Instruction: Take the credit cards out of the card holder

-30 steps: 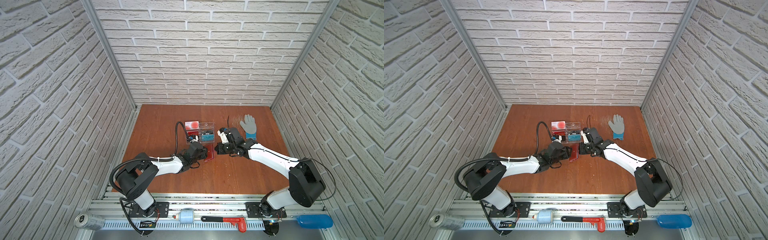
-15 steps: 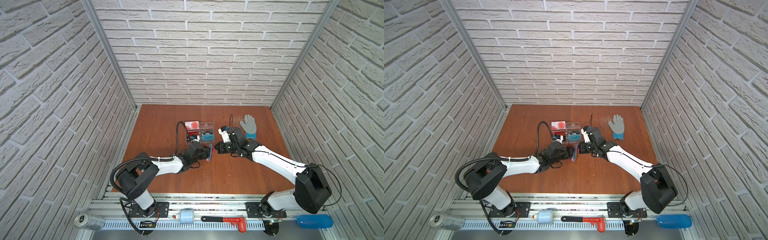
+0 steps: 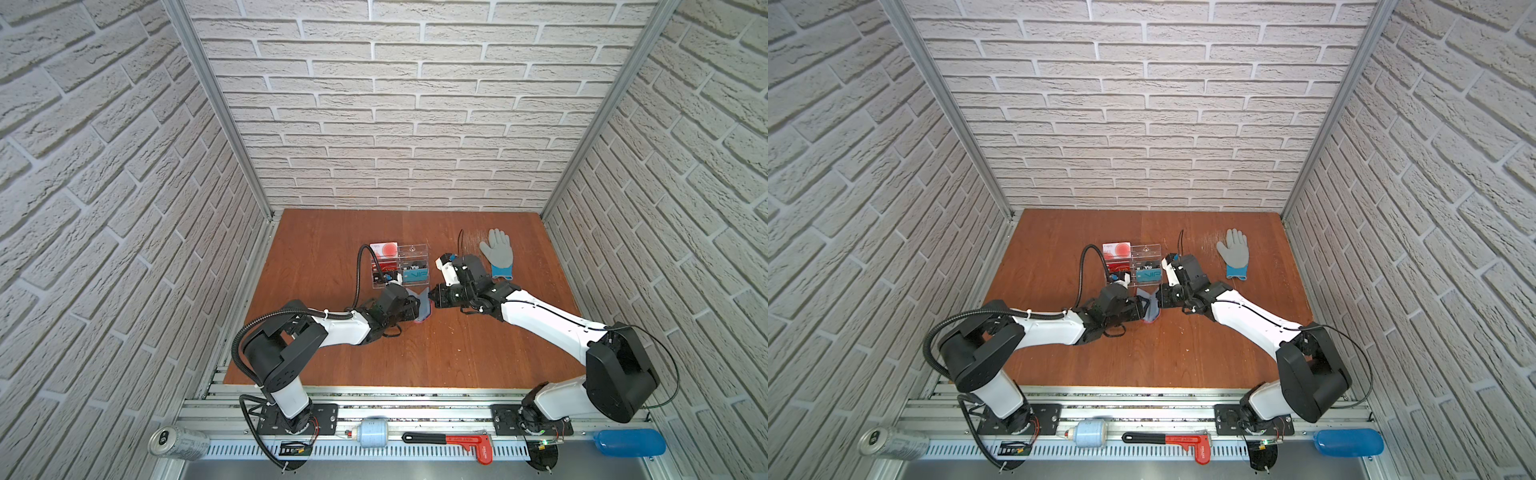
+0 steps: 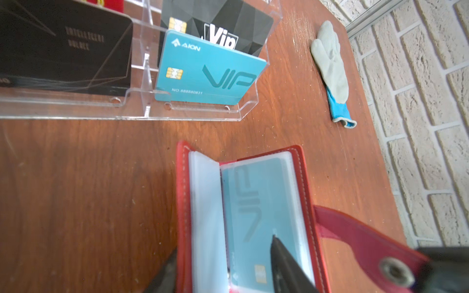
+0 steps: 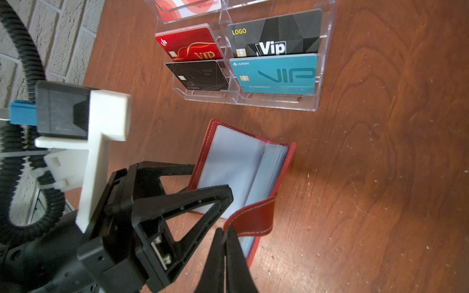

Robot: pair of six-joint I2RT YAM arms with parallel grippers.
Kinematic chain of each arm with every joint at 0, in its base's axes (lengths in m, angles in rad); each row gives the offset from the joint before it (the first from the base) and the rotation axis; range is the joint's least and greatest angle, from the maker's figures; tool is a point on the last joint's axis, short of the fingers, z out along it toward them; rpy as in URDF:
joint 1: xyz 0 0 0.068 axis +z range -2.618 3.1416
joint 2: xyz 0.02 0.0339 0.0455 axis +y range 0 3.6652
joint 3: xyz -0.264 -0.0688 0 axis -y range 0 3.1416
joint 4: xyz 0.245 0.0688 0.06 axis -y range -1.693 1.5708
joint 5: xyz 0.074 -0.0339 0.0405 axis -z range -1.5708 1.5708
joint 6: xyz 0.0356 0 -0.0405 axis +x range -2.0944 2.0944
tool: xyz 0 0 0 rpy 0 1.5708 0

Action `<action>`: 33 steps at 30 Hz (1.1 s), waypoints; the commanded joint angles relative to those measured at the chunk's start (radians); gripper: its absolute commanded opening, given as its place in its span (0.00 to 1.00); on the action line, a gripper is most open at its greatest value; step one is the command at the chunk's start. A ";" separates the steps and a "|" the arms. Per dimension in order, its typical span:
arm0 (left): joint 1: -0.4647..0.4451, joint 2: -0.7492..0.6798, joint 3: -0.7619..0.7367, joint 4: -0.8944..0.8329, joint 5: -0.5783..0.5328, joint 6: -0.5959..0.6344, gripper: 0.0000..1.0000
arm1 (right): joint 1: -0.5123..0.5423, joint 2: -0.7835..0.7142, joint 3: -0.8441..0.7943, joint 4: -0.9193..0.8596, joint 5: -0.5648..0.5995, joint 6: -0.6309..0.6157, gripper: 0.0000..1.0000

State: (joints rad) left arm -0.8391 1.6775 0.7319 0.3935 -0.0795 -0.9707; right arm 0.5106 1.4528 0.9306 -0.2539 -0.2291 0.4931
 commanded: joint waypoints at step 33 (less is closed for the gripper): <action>-0.017 0.007 -0.156 0.128 -0.076 -0.158 0.00 | -0.046 0.170 0.076 -0.076 -0.018 -0.018 0.31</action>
State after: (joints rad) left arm -0.8474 1.6859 0.6041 0.4732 -0.1158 -1.0973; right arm 0.4610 1.5826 0.9810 -0.3569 -0.1898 0.4744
